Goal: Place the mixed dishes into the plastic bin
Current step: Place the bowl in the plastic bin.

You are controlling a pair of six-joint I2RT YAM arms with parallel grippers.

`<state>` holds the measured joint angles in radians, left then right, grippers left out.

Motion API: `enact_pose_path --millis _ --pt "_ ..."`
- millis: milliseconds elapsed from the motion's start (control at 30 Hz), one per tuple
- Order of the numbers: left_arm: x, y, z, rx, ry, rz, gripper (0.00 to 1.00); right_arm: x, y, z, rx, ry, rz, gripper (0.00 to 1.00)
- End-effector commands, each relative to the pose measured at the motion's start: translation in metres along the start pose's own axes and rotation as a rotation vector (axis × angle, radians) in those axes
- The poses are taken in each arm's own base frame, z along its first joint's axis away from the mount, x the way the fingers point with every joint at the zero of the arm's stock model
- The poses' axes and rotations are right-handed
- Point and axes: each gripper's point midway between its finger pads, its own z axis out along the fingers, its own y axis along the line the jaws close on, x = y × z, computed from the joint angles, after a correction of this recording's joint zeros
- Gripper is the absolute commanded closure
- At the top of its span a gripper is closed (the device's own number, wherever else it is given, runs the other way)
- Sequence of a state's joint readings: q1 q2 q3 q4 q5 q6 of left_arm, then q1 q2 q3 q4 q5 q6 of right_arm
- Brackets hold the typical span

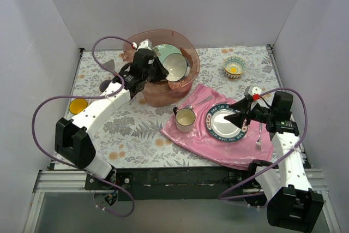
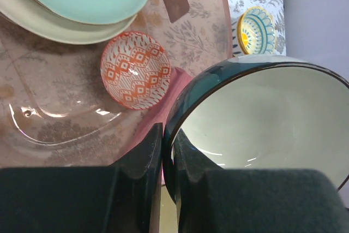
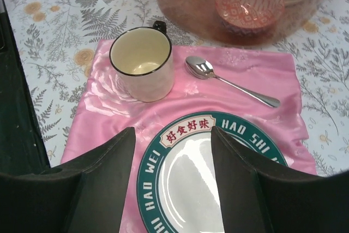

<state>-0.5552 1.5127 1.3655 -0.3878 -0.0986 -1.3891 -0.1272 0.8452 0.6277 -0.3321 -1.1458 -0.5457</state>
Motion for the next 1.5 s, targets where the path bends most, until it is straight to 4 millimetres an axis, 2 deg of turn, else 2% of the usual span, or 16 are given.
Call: enact_pose_path --millis 0,33,67,133,167,233,300,333,367,400,433,533,567,733,1100,1467 --pt "-0.044 -0.023 0.002 0.082 -0.078 0.023 1.0 -0.011 -0.012 -0.005 0.035 -0.041 -0.049 0.34" --pt "-0.045 -0.022 0.006 0.079 -0.075 0.03 1.0 -0.012 -0.012 -0.005 0.04 -0.041 -0.053 0.34" --pt "-0.043 -0.012 0.018 0.051 -0.058 0.037 1.0 -0.012 -0.013 -0.006 0.044 -0.041 -0.054 0.34" --pt "-0.05 -0.013 0.025 0.05 -0.063 0.043 1.0 -0.012 -0.013 -0.007 0.048 -0.041 -0.058 0.34" --pt "-0.046 -0.006 0.036 0.032 -0.042 0.051 1.0 -0.012 -0.013 -0.007 0.049 -0.041 -0.059 0.34" --pt "-0.052 -0.008 0.044 0.034 -0.042 0.063 1.0 -0.013 -0.012 -0.007 0.051 -0.04 -0.059 0.34" --pt "-0.044 -0.002 0.061 0.017 -0.01 0.088 1.0 -0.012 -0.012 -0.007 0.051 -0.04 -0.062 0.34" --pt "-0.05 -0.006 0.063 0.02 -0.016 0.096 1.0 -0.013 -0.012 -0.007 0.051 -0.041 -0.067 0.34" --pt "-0.051 -0.005 0.067 0.015 -0.012 0.107 1.0 -0.013 -0.012 -0.008 0.051 -0.041 -0.067 0.34" --pt "-0.045 0.001 0.079 -0.007 0.004 0.123 1.0 -0.014 -0.011 -0.008 0.051 -0.04 -0.07 0.34" --pt "-0.05 -0.001 0.08 -0.012 0.0 0.129 1.0 -0.014 -0.011 -0.008 0.053 -0.04 -0.071 0.34" --pt "-0.041 0.011 0.099 -0.054 0.038 0.16 1.0 -0.015 -0.011 -0.009 0.056 -0.04 -0.08 0.34" --pt "-0.046 0.006 0.101 -0.045 0.031 0.166 1.0 -0.014 -0.011 -0.009 0.057 -0.039 -0.08 0.34" --pt "-0.029 0.017 0.122 -0.063 0.111 0.208 1.0 -0.014 -0.011 -0.009 0.062 -0.036 -0.086 0.34" --pt "0.0 0.044 0.139 -0.123 0.206 0.259 1.0 -0.014 -0.011 -0.01 0.065 -0.035 -0.089 0.34" --pt "0.016 0.057 0.143 -0.15 0.264 0.278 1.0 -0.013 -0.012 -0.01 0.067 -0.033 -0.092 0.34"
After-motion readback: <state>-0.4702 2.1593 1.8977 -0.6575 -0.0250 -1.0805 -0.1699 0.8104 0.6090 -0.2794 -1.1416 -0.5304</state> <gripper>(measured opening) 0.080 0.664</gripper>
